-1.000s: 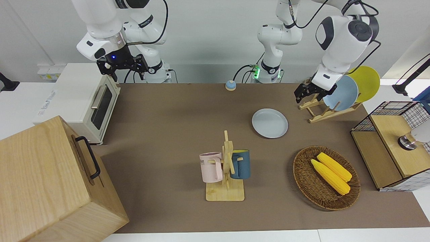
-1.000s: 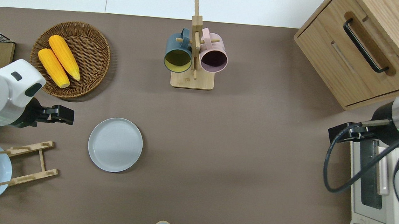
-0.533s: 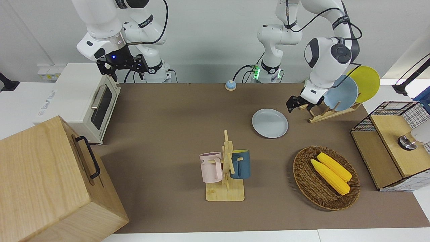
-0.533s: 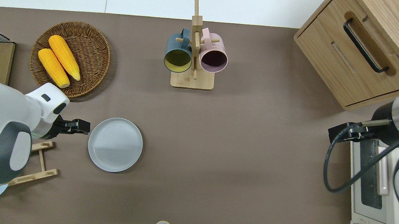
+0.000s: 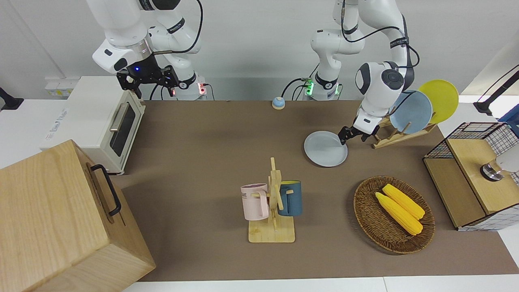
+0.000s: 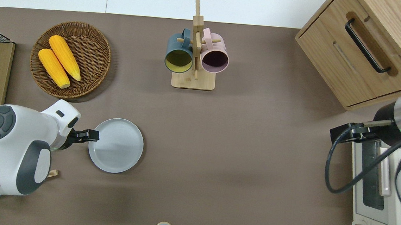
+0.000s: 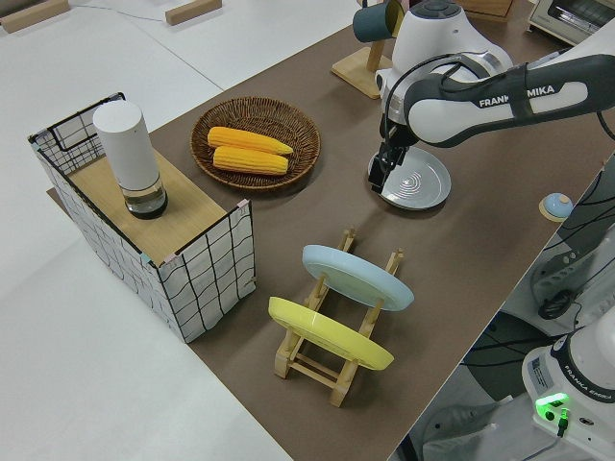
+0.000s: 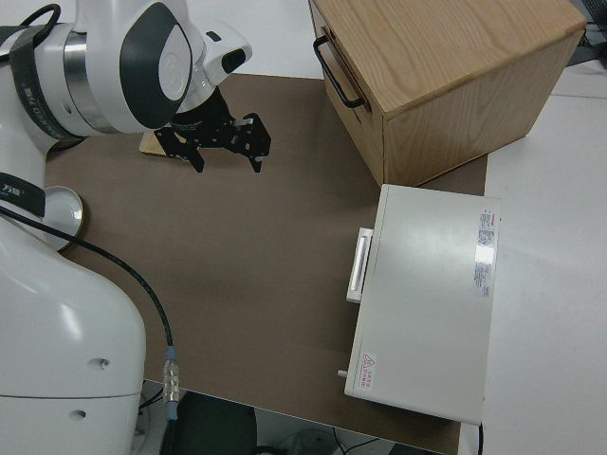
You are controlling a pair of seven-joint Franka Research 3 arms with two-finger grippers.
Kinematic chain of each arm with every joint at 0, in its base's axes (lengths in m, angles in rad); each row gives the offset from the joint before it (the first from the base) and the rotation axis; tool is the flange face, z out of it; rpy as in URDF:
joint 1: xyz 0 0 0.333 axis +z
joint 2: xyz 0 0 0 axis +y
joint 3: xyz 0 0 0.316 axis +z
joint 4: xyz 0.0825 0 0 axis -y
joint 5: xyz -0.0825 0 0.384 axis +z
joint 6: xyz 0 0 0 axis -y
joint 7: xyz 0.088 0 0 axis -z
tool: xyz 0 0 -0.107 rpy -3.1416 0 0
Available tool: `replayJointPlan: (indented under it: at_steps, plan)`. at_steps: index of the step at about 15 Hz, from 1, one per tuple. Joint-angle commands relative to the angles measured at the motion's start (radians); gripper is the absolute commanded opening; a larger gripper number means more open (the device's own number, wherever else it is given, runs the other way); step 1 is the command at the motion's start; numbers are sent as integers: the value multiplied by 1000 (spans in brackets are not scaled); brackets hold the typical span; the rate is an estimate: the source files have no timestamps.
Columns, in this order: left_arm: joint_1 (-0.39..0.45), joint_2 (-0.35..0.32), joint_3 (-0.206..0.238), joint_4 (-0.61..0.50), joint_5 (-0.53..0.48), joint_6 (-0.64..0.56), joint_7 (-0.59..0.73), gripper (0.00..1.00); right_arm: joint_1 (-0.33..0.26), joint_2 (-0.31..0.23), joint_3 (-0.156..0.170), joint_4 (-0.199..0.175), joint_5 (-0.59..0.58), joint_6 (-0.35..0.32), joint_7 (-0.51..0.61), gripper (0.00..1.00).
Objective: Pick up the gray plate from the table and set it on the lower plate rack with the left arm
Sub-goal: 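Close the left gripper on the gray plate's rim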
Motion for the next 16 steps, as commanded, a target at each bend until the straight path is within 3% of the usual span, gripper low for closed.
replayJointPlan:
  at_steps: [1, 8, 11, 13, 16]
  plan:
    - [-14, 5, 4, -69, -11, 86, -16, 993, -23, -4, 21, 7, -5, -11, 12, 983]
    - [-34, 55, 4, -86, -45, 132, -23, 956, -23, -2, 20, 7, -6, -11, 12, 983]
    - [-40, 56, 4, -86, -45, 131, -51, 244, -23, -2, 20, 7, -5, -11, 12, 983]
    - [-43, 65, 4, -86, -45, 131, -56, 1, -23, -2, 21, 7, -6, -11, 12, 983]
    - [-43, 67, 4, -86, -45, 129, -57, 0, -23, -2, 21, 7, -5, -11, 12, 983]
